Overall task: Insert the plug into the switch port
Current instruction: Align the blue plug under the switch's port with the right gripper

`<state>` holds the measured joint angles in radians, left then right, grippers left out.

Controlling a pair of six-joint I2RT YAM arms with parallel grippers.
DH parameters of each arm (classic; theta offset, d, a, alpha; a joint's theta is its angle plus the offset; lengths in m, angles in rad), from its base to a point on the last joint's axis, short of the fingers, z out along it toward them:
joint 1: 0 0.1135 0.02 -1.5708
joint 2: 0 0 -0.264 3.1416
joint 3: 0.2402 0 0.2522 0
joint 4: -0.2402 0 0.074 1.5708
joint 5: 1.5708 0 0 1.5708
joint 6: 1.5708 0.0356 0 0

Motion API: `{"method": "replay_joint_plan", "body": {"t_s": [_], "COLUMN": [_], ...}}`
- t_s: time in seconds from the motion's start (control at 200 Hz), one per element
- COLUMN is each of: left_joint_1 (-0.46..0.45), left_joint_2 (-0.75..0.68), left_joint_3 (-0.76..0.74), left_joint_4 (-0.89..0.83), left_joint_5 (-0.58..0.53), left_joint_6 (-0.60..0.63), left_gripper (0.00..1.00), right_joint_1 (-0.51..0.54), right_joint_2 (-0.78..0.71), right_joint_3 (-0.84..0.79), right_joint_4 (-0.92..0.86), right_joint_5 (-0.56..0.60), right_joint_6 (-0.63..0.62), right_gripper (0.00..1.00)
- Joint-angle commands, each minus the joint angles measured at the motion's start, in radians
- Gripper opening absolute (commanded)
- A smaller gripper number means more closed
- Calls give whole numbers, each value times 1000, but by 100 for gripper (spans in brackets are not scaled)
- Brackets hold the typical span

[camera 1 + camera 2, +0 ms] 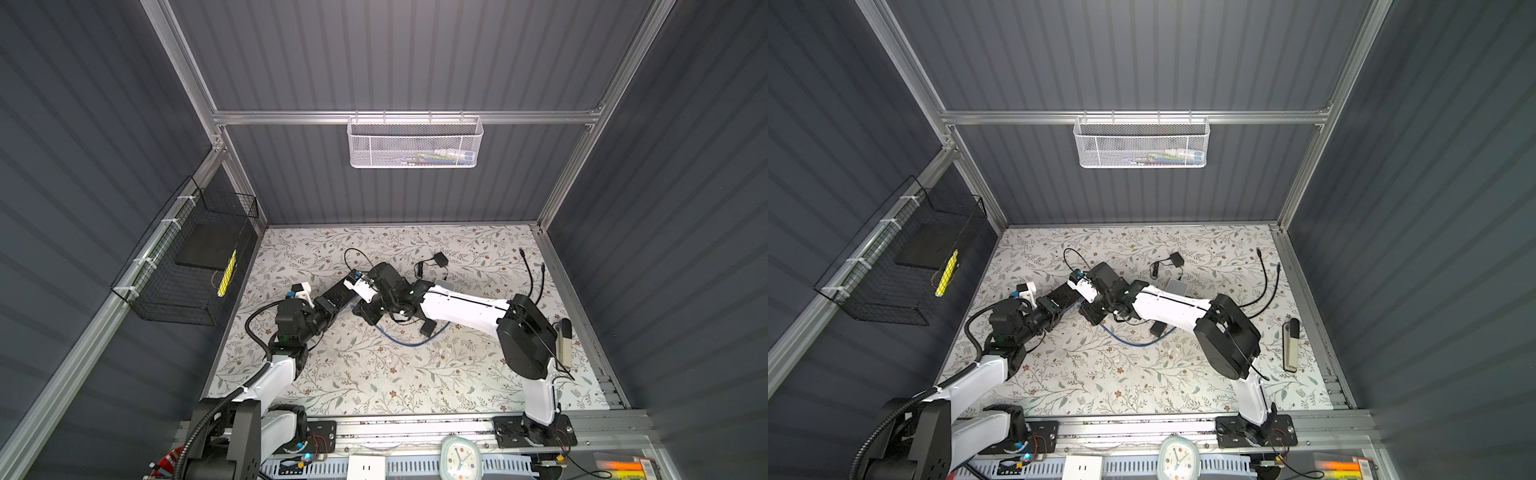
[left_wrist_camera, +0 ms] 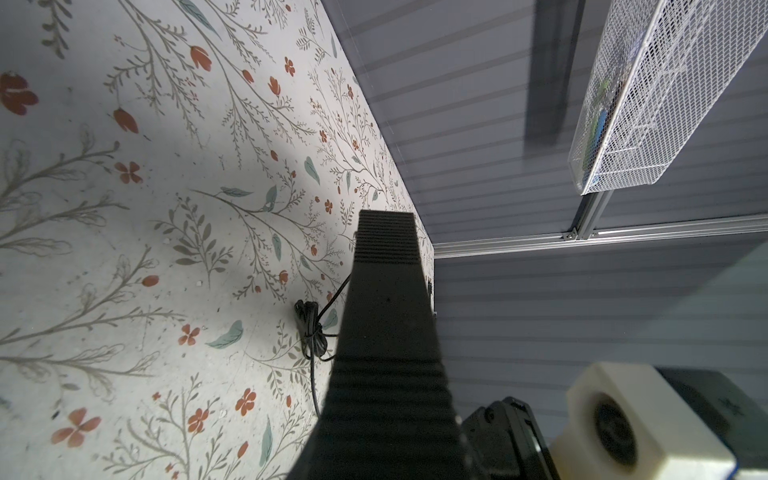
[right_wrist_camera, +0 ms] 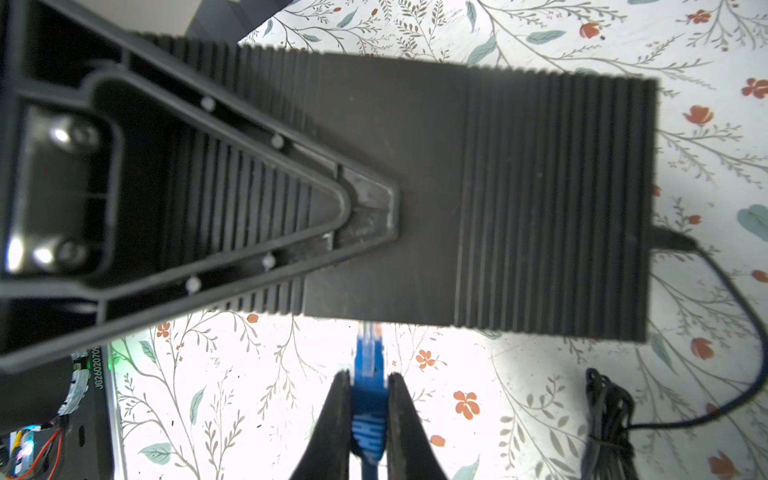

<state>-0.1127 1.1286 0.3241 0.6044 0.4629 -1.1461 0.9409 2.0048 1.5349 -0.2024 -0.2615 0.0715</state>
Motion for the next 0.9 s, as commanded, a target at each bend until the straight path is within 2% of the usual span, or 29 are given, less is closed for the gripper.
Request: {"method": "replay_joint_plan", "body": {"t_s": [0.0, 0.525, 0.895], "left_joint_1": [-7, -7, -7], "left_joint_2": [-29, -52, -49], "left_joint_3": [9, 8, 1], "left_joint_4": [18, -32, 10], "left_joint_5": [7, 4, 1], "left_joint_6": [9, 23, 11], "left_gripper": [0, 0, 0], "right_joint_1": [7, 6, 9], "right_joint_2": [-27, -46, -22], "right_joint_3": [18, 36, 62], "right_joint_4": [14, -27, -23], "right_joint_5": [-17, 2, -22], "right_joint_6": [11, 4, 30], "right_gripper": [0, 0, 0]}}
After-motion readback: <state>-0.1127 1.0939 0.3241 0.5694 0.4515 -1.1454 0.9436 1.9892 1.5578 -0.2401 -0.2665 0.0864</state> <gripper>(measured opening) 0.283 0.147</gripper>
